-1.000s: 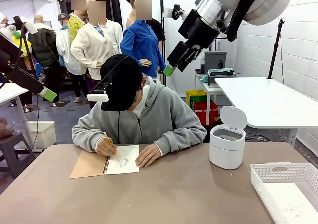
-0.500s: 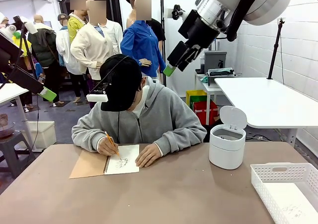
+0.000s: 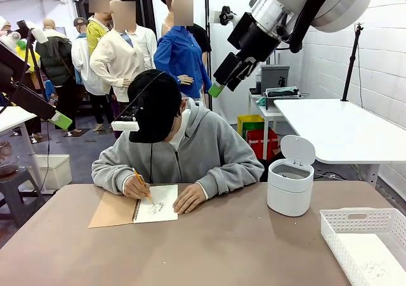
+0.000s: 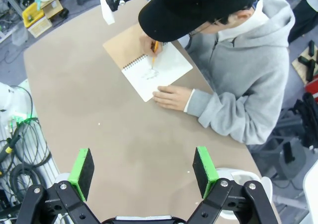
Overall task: Sort the paper based on its condition.
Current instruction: If a person hands you a paper, place it in the Organizing basket , and if it's crumpled, put it in the Trash can.
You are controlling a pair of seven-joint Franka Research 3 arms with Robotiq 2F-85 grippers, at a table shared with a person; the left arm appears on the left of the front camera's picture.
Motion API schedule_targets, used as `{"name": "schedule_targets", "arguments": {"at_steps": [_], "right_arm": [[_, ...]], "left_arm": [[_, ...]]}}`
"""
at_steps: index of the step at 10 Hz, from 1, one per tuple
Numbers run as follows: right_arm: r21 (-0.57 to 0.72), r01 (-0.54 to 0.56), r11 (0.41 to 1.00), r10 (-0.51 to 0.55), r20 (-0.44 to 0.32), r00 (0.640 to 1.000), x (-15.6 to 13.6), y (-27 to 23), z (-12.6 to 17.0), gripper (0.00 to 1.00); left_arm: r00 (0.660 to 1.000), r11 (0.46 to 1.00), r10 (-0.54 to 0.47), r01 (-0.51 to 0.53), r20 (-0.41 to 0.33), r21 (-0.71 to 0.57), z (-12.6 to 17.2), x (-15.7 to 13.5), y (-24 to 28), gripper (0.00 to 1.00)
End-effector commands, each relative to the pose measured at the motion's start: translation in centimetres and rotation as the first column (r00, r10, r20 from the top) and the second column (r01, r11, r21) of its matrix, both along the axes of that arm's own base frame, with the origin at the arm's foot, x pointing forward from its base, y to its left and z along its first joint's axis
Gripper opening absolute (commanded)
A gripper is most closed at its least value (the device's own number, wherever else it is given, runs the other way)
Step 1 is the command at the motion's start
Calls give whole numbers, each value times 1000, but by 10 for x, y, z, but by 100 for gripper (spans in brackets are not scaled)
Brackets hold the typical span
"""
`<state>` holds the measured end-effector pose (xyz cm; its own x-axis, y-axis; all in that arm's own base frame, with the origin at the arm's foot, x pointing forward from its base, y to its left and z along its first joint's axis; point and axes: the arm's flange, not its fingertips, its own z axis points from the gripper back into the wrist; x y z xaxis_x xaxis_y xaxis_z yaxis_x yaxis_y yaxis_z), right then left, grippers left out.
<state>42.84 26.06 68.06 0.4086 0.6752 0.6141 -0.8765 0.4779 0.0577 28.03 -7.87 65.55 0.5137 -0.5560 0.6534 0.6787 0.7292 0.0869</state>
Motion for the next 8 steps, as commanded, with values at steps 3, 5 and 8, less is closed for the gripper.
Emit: {"name": "schedule_targets", "arguments": {"at_steps": [3,5,8], "right_arm": [[0,0,1000,0,0,1000,1,1,0,100],[0,0,1000,0,0,1000,1,1,0,100],[0,0,1000,0,0,1000,1,1,0,100]], "left_arm": [[1000,1000,-6,6,-1,-10,0,0,1,100],[1000,1000,-6,6,-1,-10,0,0,1,100],[1000,1000,-6,6,-1,-10,0,0,1,100]]}}
